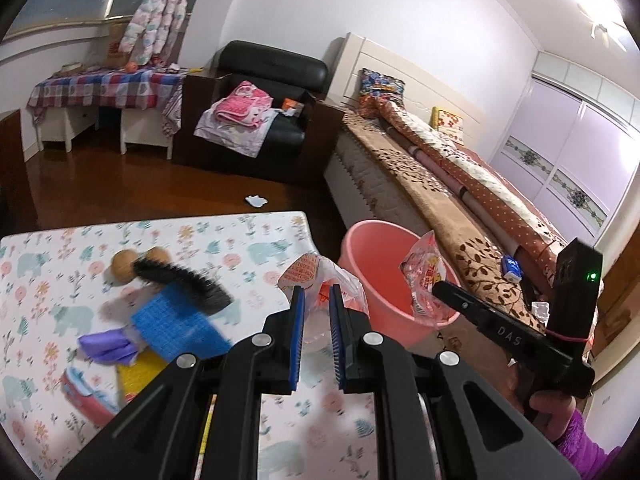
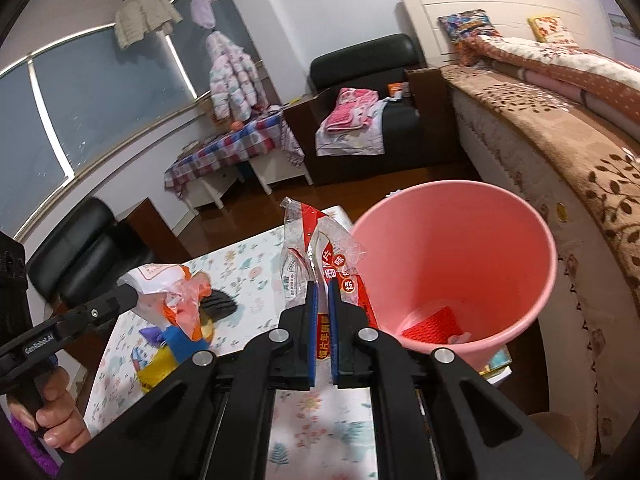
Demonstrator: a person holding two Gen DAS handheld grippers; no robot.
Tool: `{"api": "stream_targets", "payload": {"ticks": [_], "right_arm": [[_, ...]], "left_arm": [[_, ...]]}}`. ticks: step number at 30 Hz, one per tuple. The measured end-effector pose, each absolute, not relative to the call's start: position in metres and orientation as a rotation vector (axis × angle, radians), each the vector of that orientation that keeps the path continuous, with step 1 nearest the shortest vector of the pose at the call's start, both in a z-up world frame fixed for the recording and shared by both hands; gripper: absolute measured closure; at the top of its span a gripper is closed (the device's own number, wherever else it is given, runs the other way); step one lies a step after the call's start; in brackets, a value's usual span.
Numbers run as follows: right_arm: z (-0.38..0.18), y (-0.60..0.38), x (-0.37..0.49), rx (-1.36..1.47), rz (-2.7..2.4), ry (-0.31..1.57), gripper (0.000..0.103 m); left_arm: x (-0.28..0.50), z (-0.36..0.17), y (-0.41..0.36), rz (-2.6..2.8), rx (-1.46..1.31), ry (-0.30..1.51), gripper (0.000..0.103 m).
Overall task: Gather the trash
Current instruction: 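Carry both wrappers over the pink bucket and open both tools to drop them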
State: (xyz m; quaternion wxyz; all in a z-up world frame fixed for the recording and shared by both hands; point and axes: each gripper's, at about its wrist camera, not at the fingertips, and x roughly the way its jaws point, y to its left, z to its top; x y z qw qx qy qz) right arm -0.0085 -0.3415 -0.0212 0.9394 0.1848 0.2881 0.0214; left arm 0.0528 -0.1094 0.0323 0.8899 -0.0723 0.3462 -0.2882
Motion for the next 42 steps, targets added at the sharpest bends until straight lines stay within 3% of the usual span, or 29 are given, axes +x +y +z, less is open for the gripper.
{"api": "stream_targets", "payload": {"ticks": [23, 39, 41, 42], "right_arm": [[-0.054, -0.419, -0.009, 0.496, -0.091, 0.562, 0.097], [-0.073, -0.434, 0.001, 0.492, -0.125, 0.595, 0.097], [-0.075, -0.434, 0.003, 0.492, -0.124, 0.599, 0.097], [-0.075, -0.434, 0.003, 0.494, -0.124, 0.599, 0.097]], "left_arm": [[0.083, 0.017, -0.26, -0.731, -0.012, 0.762, 0.091], [0.099, -0.022, -0.295, -0.725, 0.003, 0.841, 0.091], [0.099, -0.025, -0.295, -0.724, 0.003, 0.845, 0.084], [0.099, -0.026, -0.295, -0.721, 0.006, 0.845, 0.076]]}}
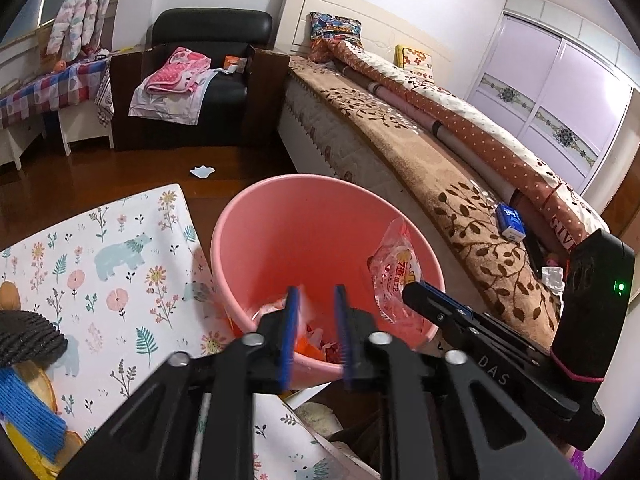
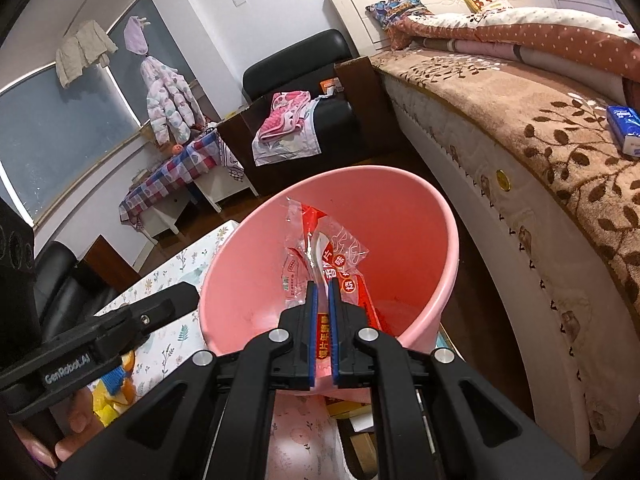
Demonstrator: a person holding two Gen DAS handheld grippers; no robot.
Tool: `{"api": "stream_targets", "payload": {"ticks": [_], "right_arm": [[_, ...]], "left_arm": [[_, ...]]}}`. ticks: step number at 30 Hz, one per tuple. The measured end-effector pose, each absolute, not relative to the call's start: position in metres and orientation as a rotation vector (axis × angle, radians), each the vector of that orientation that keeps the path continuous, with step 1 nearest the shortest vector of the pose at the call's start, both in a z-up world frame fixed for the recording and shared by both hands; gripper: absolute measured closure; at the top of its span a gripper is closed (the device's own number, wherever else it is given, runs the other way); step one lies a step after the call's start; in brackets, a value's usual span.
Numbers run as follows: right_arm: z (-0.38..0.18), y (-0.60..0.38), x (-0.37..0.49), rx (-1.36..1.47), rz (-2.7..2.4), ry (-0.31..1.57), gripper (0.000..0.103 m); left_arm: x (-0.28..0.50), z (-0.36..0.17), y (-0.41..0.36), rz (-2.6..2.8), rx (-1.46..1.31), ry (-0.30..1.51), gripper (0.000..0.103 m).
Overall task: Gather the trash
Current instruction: 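Carry both wrappers over the pink bucket and open both tools to drop them, then move both tools back over the table toward the remaining items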
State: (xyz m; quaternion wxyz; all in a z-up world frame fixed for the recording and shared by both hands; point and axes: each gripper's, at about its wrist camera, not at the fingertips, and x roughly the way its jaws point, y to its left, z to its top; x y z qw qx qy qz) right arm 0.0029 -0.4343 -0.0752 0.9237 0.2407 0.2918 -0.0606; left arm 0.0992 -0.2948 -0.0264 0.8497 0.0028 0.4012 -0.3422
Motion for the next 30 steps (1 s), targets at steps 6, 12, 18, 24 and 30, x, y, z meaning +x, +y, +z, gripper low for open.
{"api": "stream_targets", "payload": {"ticks": [6, 12, 18, 24, 30], "right_arm": [[-0.078, -0.433, 0.008, 0.491, -0.138, 0.623, 0.097], [-0.077, -0.435, 0.005, 0.5, -0.157, 0.603, 0.069], [-0.074, -0.431, -0.001, 0.477, -0.15, 0.6, 0.069], [-0.069, -0.42, -0.005, 0.451, -0.138, 0.596, 0.069], [-0.063, -0.404, -0.01, 0.418, -0.114, 0.602, 0.069]], "left_arm": [[0.097, -0.027, -0.292, -0.715, 0.005, 0.839, 0.064], [0.093, -0.025, -0.282, -0.706, -0.007, 0.835, 0.061], [0.089, -0.021, -0.275, -0.693, -0.019, 0.831, 0.056], [0.081, -0.012, -0.267, -0.686, -0.026, 0.81, 0.054], [0.077, -0.005, -0.252, -0.659, -0.043, 0.802, 0.052]]}}
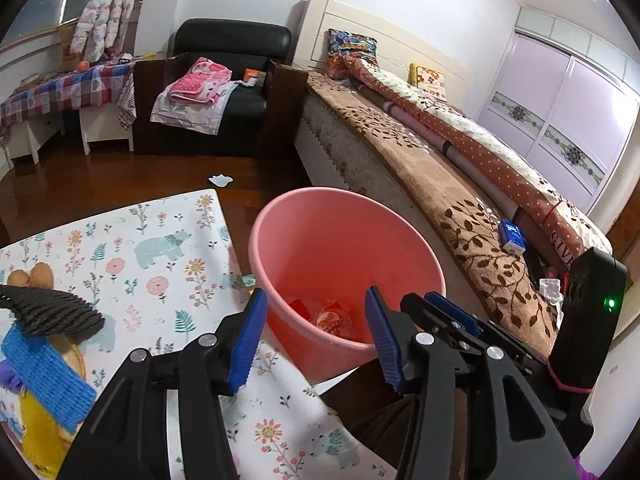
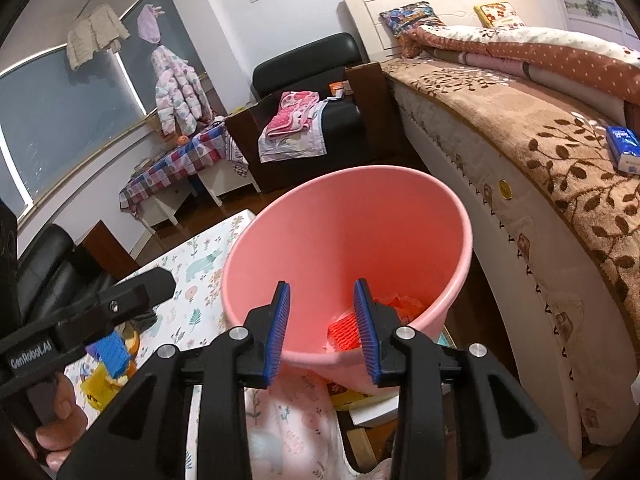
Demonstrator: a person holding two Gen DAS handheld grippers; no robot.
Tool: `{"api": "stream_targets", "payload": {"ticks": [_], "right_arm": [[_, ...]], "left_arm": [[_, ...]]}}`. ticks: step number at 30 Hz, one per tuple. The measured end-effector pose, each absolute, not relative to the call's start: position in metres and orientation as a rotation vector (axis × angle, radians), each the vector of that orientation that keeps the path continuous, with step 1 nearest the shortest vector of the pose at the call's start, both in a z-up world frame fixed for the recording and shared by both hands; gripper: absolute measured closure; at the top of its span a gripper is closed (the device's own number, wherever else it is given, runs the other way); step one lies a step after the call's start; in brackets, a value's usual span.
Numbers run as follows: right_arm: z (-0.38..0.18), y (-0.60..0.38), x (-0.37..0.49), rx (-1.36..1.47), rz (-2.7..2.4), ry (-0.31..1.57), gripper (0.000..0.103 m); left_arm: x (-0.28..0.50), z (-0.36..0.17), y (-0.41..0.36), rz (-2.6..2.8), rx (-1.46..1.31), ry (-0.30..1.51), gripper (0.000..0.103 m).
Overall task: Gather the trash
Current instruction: 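Move both tools back over the table toward the remaining items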
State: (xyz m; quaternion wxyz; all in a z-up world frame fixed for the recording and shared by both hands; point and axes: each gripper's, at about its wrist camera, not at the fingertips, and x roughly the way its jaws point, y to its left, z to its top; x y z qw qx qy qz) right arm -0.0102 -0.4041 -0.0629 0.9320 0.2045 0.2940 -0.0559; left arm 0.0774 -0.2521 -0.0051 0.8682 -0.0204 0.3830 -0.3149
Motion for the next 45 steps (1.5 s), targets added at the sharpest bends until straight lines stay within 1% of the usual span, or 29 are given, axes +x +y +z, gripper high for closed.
{"api": "stream_targets", "payload": {"ticks": [22, 35, 45], "right_arm": [[-0.041, -0.343, -0.027, 0.338, -0.01, 0.608, 0.069], [-0.035, -0.305, -0.028, 0.311, 0.081, 0.604, 0.069], [-0.034, -0.279, -0.029, 0.254, 0.112, 0.621, 0.069]], "left_arm": [[0.047, 0.014, -0.166, -0.496, -0.06, 0.742, 0.052], [0.027, 0.023, -0.095, -0.294, -0.139, 0.718, 0.052], [0.026, 0.011, -0.039, -0.15, -0.19, 0.758, 0.052]]}}
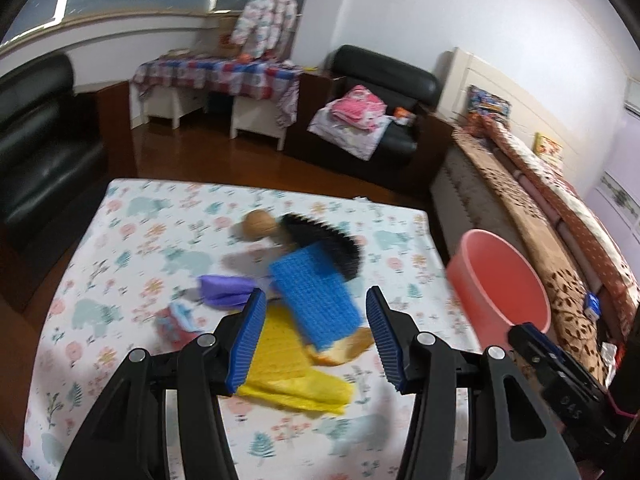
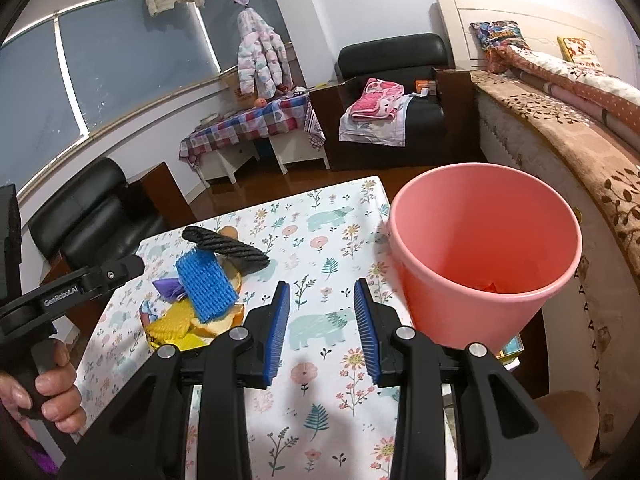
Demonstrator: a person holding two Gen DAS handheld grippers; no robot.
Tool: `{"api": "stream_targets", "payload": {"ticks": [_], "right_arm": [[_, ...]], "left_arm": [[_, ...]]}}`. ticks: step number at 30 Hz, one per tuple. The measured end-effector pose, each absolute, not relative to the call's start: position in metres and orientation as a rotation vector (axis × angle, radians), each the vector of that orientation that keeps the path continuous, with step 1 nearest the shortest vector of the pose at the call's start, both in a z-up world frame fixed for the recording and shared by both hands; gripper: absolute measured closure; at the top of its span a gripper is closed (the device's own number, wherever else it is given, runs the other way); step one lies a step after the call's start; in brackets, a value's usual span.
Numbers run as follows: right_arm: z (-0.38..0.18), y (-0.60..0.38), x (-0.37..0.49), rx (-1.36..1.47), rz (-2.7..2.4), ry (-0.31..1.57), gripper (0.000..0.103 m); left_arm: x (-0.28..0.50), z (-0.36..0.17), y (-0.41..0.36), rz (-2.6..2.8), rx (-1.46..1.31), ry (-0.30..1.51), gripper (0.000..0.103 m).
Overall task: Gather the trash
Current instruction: 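Move both tools back over the table toward the remaining items, then grasp the pink cloth with the left tool while the right tool grasps the blue mesh sleeve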
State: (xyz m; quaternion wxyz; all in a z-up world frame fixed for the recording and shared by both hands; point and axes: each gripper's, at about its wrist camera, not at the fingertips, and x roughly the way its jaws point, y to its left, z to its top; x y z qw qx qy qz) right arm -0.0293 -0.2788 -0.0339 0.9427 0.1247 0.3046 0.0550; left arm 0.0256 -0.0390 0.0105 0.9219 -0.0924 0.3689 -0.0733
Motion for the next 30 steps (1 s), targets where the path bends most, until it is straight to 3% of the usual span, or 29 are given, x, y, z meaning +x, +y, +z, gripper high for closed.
{"api": "stream_targets", "payload": {"ticks": [15, 30], "right_arm": [[-0.037, -0.259, -0.019, 0.223, 0.153, 0.629, 0.069], [-0.048, -0.208, 0.007, 0.157, 0.318, 0.697, 0.069]], "left_arm": [[0.032, -0.01, 0.036, 0.01, -0.282, 0.797, 0.052], [0.045, -0.057, 0.052, -0.018, -0.378, 0.935, 0.052]]}}
